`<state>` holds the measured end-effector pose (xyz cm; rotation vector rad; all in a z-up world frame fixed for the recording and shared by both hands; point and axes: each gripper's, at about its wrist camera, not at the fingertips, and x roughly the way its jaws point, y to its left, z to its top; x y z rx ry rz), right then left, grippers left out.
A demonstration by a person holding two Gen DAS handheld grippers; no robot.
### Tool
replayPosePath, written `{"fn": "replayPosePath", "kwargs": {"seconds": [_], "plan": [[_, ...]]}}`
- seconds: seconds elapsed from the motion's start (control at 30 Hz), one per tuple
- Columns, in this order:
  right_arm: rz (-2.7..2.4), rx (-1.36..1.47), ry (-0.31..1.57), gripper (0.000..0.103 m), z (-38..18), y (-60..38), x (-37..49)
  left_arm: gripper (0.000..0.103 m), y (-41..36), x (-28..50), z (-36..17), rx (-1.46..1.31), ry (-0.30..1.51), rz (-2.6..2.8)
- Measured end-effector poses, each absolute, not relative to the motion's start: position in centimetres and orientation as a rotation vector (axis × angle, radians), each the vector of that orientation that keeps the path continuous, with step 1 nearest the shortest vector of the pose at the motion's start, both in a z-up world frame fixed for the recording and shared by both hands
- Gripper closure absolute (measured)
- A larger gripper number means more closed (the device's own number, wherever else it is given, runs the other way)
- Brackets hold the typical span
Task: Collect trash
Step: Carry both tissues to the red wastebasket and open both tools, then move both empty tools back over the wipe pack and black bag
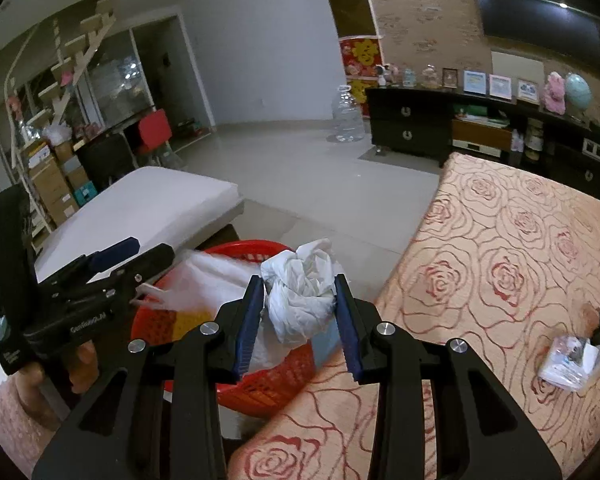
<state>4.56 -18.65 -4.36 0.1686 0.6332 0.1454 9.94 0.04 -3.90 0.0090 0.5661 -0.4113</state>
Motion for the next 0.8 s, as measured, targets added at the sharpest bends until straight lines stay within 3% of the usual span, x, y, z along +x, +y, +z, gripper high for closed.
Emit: {"fn": "replayPosePath", "kwargs": {"seconds": [0.6, 0.8], "plan": [[0.219, 0.155, 0.688, 0.066, -5.2, -14.4, 7.5, 0.022, 3.8, 11.2, -3.2, -0.108, 0.541, -0.194], [0.227, 0.173, 0.719, 0.039, -6.2, -13.8, 7.8, 0.022, 3.9, 11.1, -3.2, -0.101, 0.533, -0.187]]}}
